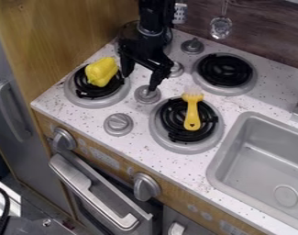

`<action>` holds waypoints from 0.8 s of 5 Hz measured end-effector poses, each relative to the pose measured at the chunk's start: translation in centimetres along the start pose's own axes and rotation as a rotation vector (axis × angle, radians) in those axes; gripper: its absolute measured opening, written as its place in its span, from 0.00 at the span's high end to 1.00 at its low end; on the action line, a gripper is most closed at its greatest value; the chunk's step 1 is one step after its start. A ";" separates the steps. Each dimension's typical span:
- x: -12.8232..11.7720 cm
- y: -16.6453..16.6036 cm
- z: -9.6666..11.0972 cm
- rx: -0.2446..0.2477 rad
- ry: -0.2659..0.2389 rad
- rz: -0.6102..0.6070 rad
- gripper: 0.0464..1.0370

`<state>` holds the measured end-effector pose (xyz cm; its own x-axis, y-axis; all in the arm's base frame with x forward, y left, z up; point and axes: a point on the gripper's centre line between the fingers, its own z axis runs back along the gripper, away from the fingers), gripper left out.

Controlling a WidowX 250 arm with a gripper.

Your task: Put the yellow brush to the top right burner

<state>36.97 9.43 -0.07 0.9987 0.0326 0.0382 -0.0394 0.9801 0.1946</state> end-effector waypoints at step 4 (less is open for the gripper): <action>-2.2 -5.9 3.2 -0.065 -0.088 0.176 0.04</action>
<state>34.87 3.00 1.81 0.9699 0.1900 0.1520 -0.2081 0.9715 0.1133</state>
